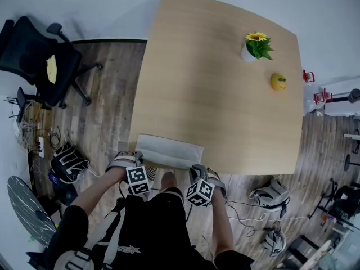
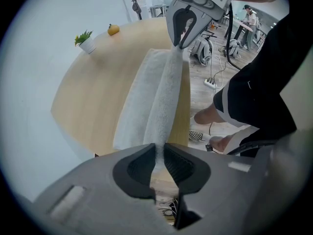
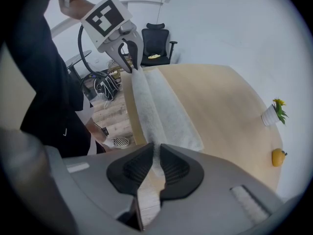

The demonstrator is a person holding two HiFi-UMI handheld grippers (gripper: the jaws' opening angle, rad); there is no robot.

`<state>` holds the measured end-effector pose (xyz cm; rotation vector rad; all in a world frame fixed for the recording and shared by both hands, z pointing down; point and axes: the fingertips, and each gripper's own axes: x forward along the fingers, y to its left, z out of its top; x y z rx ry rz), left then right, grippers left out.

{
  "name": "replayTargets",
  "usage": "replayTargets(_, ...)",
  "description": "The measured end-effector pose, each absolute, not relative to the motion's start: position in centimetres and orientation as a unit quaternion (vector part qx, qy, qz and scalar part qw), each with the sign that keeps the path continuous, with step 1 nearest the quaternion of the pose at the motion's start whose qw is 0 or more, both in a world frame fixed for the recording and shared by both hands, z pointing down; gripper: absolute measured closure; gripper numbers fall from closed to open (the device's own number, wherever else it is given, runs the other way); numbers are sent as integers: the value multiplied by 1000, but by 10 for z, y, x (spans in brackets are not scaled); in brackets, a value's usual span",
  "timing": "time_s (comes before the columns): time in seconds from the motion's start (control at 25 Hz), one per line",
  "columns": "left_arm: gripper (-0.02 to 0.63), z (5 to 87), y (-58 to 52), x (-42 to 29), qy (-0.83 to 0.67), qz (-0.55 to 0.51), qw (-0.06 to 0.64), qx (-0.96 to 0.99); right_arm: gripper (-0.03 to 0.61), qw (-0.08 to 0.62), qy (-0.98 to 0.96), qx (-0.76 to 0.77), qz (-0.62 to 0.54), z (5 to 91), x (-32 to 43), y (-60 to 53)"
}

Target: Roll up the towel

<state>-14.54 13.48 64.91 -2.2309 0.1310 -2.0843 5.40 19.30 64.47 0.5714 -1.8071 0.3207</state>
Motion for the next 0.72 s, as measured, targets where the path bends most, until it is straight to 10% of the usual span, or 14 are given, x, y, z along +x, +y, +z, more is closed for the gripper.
replayTargets(0.72,545,647,110,-139,34,-692,32,-720,525,565,-777,240,136,647,62,162)
